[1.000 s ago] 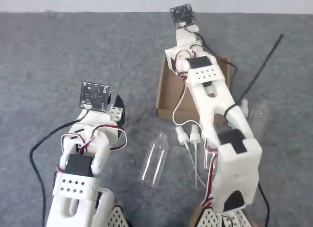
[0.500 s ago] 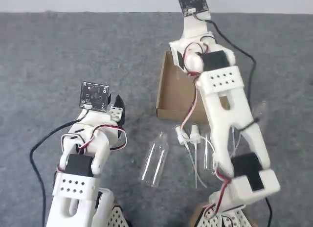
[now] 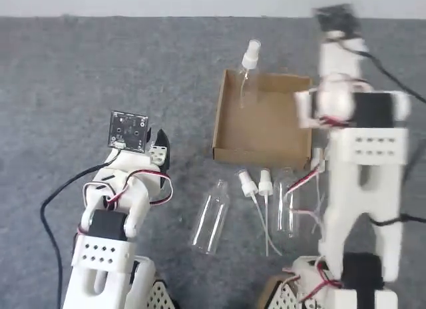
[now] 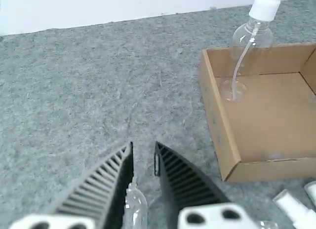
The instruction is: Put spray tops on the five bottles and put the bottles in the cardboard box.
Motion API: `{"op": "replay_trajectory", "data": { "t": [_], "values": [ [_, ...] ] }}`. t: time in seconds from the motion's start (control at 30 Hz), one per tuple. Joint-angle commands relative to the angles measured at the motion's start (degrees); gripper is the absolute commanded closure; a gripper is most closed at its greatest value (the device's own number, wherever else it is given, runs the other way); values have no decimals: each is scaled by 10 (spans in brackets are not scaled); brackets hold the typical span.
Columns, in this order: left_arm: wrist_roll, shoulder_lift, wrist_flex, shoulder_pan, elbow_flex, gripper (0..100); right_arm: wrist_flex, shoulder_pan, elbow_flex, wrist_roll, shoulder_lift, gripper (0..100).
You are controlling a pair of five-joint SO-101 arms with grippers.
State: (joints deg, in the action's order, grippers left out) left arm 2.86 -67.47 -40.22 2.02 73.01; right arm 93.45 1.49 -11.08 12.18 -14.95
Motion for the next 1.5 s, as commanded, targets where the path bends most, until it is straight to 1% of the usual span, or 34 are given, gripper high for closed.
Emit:
{"op": "replay_trajectory", "data": {
  "t": [0.0,0.1,0.2,0.3,0.57,0.63,0.77,0.83,0.93,1.03,1.1,1.3,1.47],
  "values": [
    [3,-11,15,-4,-5,942,6,85,2,47,-9,684],
    [3,-11,15,-4,-5,942,-23,131,59,42,21,684],
    [3,-11,15,-4,-4,942,-88,155,125,26,55,684],
    [3,-11,15,-4,-4,942,-147,157,180,5,89,684],
    [3,-11,15,-4,-4,942,-264,158,292,-16,161,686],
    [3,-11,15,-4,-4,942,-283,160,311,-15,174,714],
    [3,-11,15,-4,-4,942,-317,195,333,-11,183,833],
    [3,-11,15,-4,-4,942,-330,219,333,16,186,876],
    [3,-11,15,-4,-4,942,-332,245,332,104,184,906],
    [3,-11,15,-4,-4,942,-327,259,332,188,183,909],
    [3,-11,15,-4,-4,943,-327,263,333,218,187,907],
    [3,-11,15,-4,-4,943,-326,254,334,223,185,892],
    [3,-11,15,-5,-4,943,-280,234,316,223,177,734]
  ]
}}
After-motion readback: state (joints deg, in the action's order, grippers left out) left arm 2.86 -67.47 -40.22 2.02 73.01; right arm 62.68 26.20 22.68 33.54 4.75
